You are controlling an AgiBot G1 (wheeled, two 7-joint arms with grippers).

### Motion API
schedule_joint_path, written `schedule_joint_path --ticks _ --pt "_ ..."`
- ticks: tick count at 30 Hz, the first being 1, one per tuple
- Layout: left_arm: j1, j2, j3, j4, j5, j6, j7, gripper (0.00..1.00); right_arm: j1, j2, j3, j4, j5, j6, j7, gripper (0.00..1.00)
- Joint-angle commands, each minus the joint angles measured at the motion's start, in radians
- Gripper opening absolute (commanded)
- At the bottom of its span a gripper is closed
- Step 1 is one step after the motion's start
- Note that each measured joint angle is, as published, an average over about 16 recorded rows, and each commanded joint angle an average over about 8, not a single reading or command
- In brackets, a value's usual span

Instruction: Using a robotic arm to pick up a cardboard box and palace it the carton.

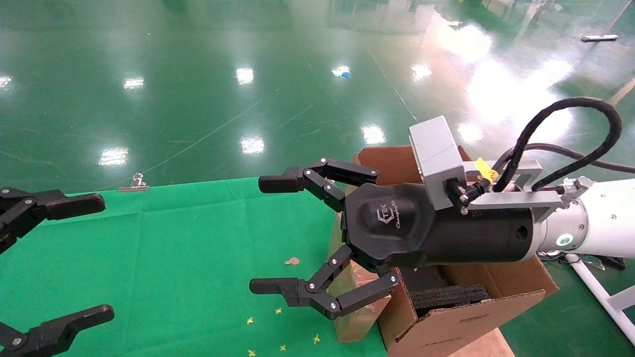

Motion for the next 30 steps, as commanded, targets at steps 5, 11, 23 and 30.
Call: schedule_joint_path --ticks 5,11,23,30 --pt "0.0 0.0 0.0 0.0 0.0 0.0 0.0 1.0 0.0 0.0 0.0 0.0 0.0 0.0 0.0 1.0" --pt "0.0 0.0 0.0 0.0 0.0 0.0 0.0 1.0 0.0 0.0 0.0 0.0 0.0 0.0 0.0 1.0" --pt "0.0 0.0 0.0 0.001 0.0 0.0 0.0 1.0 0.029 0.001 -0.035 0.036 -0.079 0.01 0.025 1.0" --pt "-0.001 0.0 0.001 0.001 0.0 0.0 0.001 1.0 0.147 -0.028 -0.145 0.07 -0.303 -0.007 0.099 1.0"
